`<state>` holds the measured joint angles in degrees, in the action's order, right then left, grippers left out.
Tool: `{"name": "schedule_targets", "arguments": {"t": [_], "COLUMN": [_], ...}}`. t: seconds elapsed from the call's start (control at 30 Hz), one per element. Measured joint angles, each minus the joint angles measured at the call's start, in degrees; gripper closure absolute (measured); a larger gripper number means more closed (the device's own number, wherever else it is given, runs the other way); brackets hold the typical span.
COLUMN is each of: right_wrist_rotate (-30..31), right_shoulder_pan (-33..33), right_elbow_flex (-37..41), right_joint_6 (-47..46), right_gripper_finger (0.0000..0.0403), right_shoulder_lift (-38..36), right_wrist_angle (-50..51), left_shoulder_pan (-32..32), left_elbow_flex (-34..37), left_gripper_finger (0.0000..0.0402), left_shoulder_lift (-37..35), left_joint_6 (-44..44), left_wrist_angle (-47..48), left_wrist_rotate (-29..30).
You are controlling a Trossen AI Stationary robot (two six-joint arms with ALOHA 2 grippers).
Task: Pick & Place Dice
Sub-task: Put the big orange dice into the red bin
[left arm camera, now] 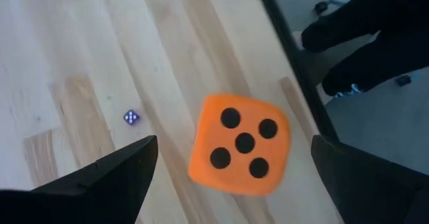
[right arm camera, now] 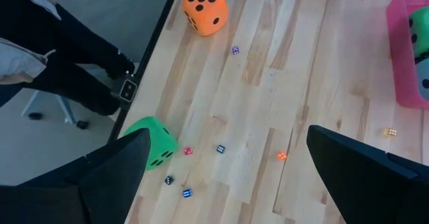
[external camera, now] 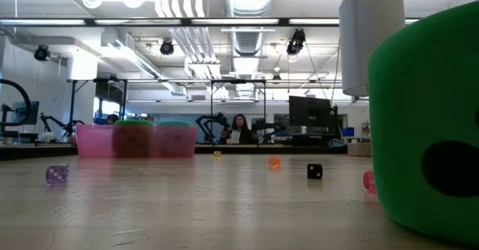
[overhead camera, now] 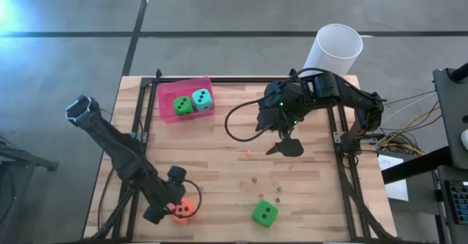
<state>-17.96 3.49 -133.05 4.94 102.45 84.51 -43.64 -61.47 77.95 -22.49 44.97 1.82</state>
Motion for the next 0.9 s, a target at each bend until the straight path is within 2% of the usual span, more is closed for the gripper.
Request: {"name": "schedule_targets", "arguments": {"t": [0.1, 0.27, 0.57, 0.9], "right_wrist_rotate": [0.0, -0.01, 0.0, 0.0], "right_shoulder_pan": [0.0, 0.0, 0.0, 0.0], "right_elbow_flex": [0.0, 0.0, 0.0, 0.0], "right_joint_6": [0.03, 0.02, 0.02, -0.01], "right_gripper_finger": [0.0003, 0.0003, 0.0003, 0.0003], "right_shoulder_lift": [0.0, 0.0, 0.0, 0.0], "right_wrist_angle": [0.0, 0.02, 0.02, 0.02], "left_shoulder_pan": [0.0, -0.69, -0.92, -0.94], "left_elbow_flex": [0.0, 0.0, 0.0, 0.3], "left_gripper_finger": [0.0002, 0.0002, 0.0002, 0.0002], "left_shoulder_lift": [2.08, 4.22, 7.63, 8.14], "left_joint_6": [-1.03, -1.97, -0.65, -0.45], "left_wrist_angle": [-0.08, -3.08, -3.06, -3.58], "left_wrist_rotate": [-0.66, -5.17, -4.42, -4.44]}}
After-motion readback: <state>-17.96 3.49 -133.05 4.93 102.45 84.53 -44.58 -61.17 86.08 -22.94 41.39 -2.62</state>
